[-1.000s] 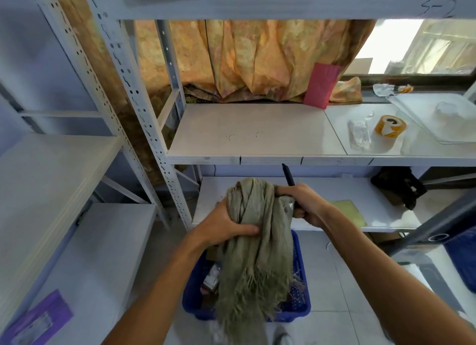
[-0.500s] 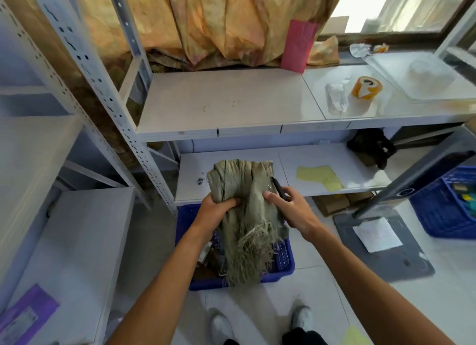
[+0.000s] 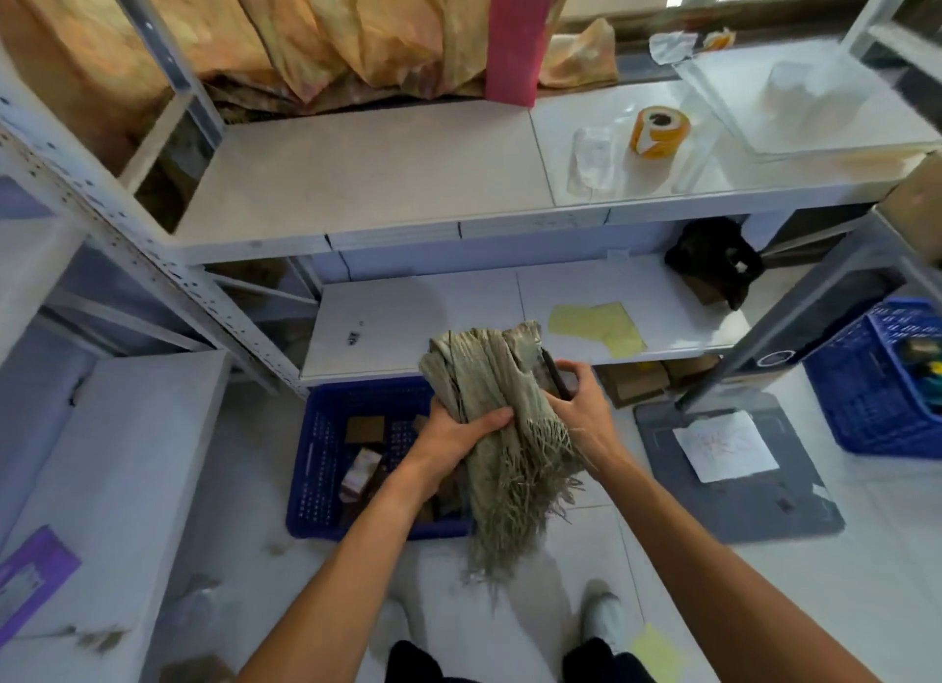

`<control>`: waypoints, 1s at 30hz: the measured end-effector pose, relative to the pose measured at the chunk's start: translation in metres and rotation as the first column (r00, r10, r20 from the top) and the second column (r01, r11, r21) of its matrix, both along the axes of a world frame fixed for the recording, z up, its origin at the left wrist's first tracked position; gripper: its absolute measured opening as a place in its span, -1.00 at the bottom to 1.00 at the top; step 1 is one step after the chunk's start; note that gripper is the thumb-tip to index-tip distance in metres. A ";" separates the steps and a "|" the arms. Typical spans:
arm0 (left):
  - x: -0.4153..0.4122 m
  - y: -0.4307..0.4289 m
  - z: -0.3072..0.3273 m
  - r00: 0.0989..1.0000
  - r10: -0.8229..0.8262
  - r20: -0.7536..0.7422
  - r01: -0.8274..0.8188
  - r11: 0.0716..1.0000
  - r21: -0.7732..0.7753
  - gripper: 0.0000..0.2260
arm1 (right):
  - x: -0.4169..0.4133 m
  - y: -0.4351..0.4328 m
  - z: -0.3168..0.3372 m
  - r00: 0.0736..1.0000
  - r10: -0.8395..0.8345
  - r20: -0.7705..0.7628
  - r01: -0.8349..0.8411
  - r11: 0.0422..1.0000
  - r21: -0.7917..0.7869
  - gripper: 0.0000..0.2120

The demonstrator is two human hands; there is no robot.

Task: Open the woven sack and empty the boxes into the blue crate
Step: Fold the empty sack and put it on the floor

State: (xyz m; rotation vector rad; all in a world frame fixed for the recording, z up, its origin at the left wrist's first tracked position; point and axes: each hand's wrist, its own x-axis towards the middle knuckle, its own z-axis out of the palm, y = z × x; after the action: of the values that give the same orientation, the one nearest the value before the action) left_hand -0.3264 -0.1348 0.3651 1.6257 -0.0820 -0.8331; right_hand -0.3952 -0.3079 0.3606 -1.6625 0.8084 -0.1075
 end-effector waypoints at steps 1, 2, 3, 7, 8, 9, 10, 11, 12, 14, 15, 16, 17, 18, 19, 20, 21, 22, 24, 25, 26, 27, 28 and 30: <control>-0.011 -0.016 -0.002 0.999 -0.008 -0.035 0.009 1.000 0.019 -0.59 | -0.007 -0.017 -0.003 1.000 -0.005 0.006 0.005 1.000 0.007 -0.50; -0.020 -0.031 -0.008 0.997 -0.010 -0.073 0.012 1.000 0.025 -0.68 | -0.013 -0.034 -0.008 1.000 -0.005 0.011 0.005 1.000 0.024 -0.52; -0.029 -0.045 -0.012 0.994 -0.006 -0.108 0.010 0.999 0.034 -0.72 | -0.018 -0.050 -0.012 1.000 -0.004 0.014 0.003 0.999 0.044 -0.53; -0.050 -0.086 -0.029 0.986 0.017 -0.168 0.005 0.992 0.127 -0.26 | -0.034 -0.099 -0.029 1.000 0.023 -0.014 -0.022 0.997 0.069 -0.63; -0.052 -0.095 -0.032 0.985 0.027 -0.168 0.000 0.988 0.156 -0.18 | -0.036 -0.108 -0.032 0.999 0.022 -0.031 -0.019 0.997 0.075 -0.66; -0.053 -0.103 -0.035 0.986 0.032 -0.164 0.000 0.982 0.191 -0.17 | -0.037 -0.115 -0.035 0.999 0.009 -0.044 -0.004 0.995 0.098 -0.70; -0.054 -0.110 -0.036 0.986 0.036 -0.164 -0.001 0.977 0.212 -0.22 | -0.037 -0.123 -0.039 0.998 -0.011 -0.058 0.019 0.990 0.139 -0.74; -0.053 -0.118 -0.037 0.986 0.043 -0.161 -0.005 0.974 0.227 -0.30 | -0.036 -0.130 -0.041 0.997 -0.044 -0.069 0.057 0.978 0.202 -0.76; -0.050 -0.125 -0.040 0.987 0.049 -0.155 -0.011 0.971 0.237 -0.39 | -0.034 -0.138 -0.044 0.993 -0.075 -0.087 0.096 0.957 0.273 -0.77; -0.040 -0.139 -0.048 0.991 0.051 -0.126 -0.016 0.964 0.267 -0.46 | -0.028 -0.153 -0.050 0.984 -0.118 -0.131 0.158 0.923 0.351 -0.62; -0.034 -0.146 -0.056 0.992 0.047 -0.117 -0.011 0.957 0.289 -0.43 | -0.025 -0.161 -0.055 0.980 -0.125 -0.155 0.174 0.914 0.366 -0.49; -0.027 -0.154 -0.066 0.993 0.042 -0.109 -0.005 0.949 0.316 -0.36 | -0.022 -0.169 -0.061 0.976 -0.124 -0.178 0.182 0.916 0.358 -0.36; -0.021 -0.163 -0.078 0.995 0.034 -0.095 0.000 0.940 0.341 -0.27 | -0.020 -0.176 -0.070 0.973 -0.121 -0.195 0.182 0.924 0.336 -0.25; -0.014 -0.170 -0.098 0.996 0.034 -0.081 -0.002 0.932 0.362 -0.19 | -0.019 -0.181 -0.076 0.973 -0.109 -0.204 0.168 0.939 0.300 -0.22; -0.006 -0.176 -0.129 0.997 0.024 -0.077 0.007 0.925 0.379 -0.13 | -0.019 -0.186 -0.084 0.971 -0.095 -0.217 0.152 0.953 0.262 -0.25; -0.001 -0.183 -0.152 0.997 0.012 -0.075 0.019 0.921 0.389 -0.11 | -0.020 -0.191 -0.092 0.968 -0.086 -0.236 0.141 0.963 0.229 -0.30; 0.003 -0.193 -0.168 0.997 -0.011 -0.079 0.041 0.917 0.396 -0.10 | -0.019 -0.195 -0.104 0.963 -0.088 -0.254 0.142 0.969 0.202 -0.31; 0.005 -0.203 -0.174 0.995 -0.035 -0.090 0.069 0.913 0.402 -0.10 | -0.019 -0.200 -0.115 0.956 -0.090 -0.281 0.145 0.972 0.183 -0.32; 0.006 -0.223 -0.169 0.988 -0.084 -0.131 0.131 0.902 0.410 -0.13 | -0.016 -0.211 -0.145 0.937 -0.097 -0.336 0.150 0.980 0.134 -0.41; 0.006 -0.230 -0.174 0.982 -0.099 -0.160 0.156 0.903 0.400 -0.19 | -0.015 -0.216 -0.163 0.928 -0.108 -0.357 0.157 0.981 0.111 -0.48; 0.007 -0.236 -0.186 0.976 -0.095 -0.197 0.166 0.907 0.387 -0.27 | -0.012 -0.222 -0.183 0.919 -0.126 -0.374 0.171 0.981 0.088 -0.54; 0.010 -0.240 -0.204 0.968 -0.093 -0.233 0.178 0.909 0.377 -0.37 | -0.009 -0.231 -0.206 0.911 -0.144 -0.387 0.185 0.980 0.072 -0.58; 0.014 -0.246 -0.224 0.959 -0.104 -0.263 0.199 0.908 0.368 -0.43 | -0.006 -0.239 -0.225 0.903 -0.147 -0.405 0.186 0.981 0.059 -0.61; 0.019 -0.254 -0.267 0.943 -0.135 -0.304 0.242 0.906 0.347 -0.49 | 0.000 -0.255 -0.268 0.889 -0.115 -0.443 0.147 0.988 0.040 -0.64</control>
State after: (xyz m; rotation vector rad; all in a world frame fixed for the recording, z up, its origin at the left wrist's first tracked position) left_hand -0.3075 -0.3885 0.0982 1.8659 0.1271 -1.2816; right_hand -0.3954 -0.5624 0.0922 -1.5815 1.2531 0.2124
